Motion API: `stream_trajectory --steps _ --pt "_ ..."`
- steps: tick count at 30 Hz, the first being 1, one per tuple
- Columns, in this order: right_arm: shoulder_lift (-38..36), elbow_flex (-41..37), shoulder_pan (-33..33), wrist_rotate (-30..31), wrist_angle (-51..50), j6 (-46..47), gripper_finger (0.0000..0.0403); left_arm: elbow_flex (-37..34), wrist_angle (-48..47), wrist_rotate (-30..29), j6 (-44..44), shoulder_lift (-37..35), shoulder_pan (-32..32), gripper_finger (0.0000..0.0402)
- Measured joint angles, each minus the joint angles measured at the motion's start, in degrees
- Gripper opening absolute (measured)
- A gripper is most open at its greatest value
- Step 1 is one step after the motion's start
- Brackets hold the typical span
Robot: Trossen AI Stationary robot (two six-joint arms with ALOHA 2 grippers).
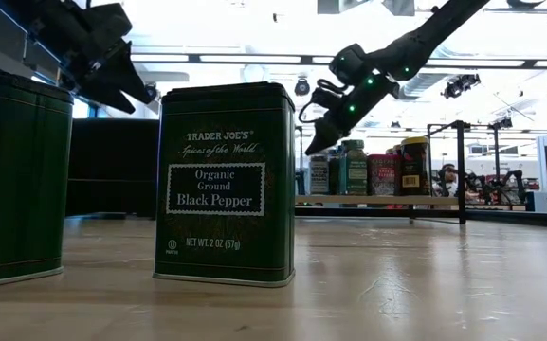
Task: Shelf spices
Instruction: Put the top white seasoning bottle on the shelf, then put the white seasoning bottle on the shelf aligned with the other white seasoning bottle
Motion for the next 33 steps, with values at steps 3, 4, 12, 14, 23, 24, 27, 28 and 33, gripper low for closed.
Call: stream_trajectory --steps 3,4,12,14,23,24,27,28,33 --pt "0.00 0.00 0.00 0.18 1.45 -0.89 0.0281 0.00 0.53 0.31 0.00 0.00 -0.01 0.0284" --pt "0.00 0.00 0.00 0.20 1.62 -1.19 0.0281 0.00 0.53 0.33 0.00 0.00 -0.02 0.0284" --pt "-2.92 0.00 2.23 4.14 2.05 -4.69 0.0281 0.00 0.51 0.39 0.11 0.00 -0.02 0.0284" --pt "-4.73 0.00 3.90 6.83 1.64 -4.80 0.0281 0.00 0.51 0.42 0.75 0.00 -0.02 0.0284" --pt "-10.54 0.07 17.19 3.03 -0.42 5.90 0.0281 0.29 2.22 11.35 10.71 -0.15 -11.70 0.0284" --pt "-10.52 0.07 18.81 2.72 -0.60 6.46 0.0281 0.55 2.16 13.68 9.70 -0.15 -14.16 0.0284" --pt "-10.02 0.07 22.98 2.61 -0.46 6.56 0.0281 1.74 1.85 16.84 1.81 -0.15 -21.66 0.0284" --pt "-9.71 0.07 24.20 2.71 -0.45 6.55 0.0281 2.03 1.59 17.20 -2.16 -0.09 -24.22 0.0284" --pt "-8.85 0.07 27.76 3.88 0.16 6.58 0.0281 3.45 0.29 17.54 -22.92 3.18 -37.04 0.0271"
